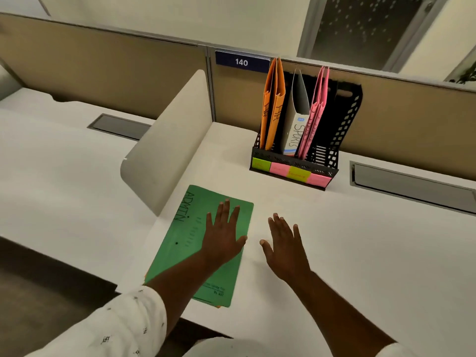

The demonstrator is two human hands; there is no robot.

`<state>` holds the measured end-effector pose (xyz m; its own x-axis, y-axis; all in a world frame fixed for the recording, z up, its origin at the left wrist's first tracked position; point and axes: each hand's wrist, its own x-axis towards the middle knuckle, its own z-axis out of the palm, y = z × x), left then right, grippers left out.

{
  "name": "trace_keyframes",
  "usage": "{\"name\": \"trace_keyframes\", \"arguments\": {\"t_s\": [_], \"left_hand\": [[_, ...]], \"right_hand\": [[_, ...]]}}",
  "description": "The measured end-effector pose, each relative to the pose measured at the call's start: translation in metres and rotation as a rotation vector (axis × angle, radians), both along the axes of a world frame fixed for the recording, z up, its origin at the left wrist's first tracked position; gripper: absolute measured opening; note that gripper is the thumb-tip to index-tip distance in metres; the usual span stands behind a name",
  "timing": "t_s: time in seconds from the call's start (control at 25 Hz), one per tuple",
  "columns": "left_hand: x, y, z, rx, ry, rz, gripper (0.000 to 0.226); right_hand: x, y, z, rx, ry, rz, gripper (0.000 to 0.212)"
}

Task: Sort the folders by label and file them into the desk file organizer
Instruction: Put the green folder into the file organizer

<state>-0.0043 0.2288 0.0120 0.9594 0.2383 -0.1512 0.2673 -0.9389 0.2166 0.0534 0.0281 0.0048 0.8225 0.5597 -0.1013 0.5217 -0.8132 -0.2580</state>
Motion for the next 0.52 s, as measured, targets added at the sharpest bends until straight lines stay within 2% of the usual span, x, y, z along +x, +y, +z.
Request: {"name": "trace_keyframes", "arguments": {"t_s": [0.28,0.52], "left_hand": [[-0.058,0.031,-0.035,-0.089,0.222,0.173,0.092],[-0.086,0.064,-0.046,-0.129,0.242,0.436,0.094]], "right_hand": [[-0.053,0.013,-0.041,-0.11,0.257,0.131,0.07],[-0.069,0.033,-0.058,-0.209,0.407,0.27,0.071]]}}
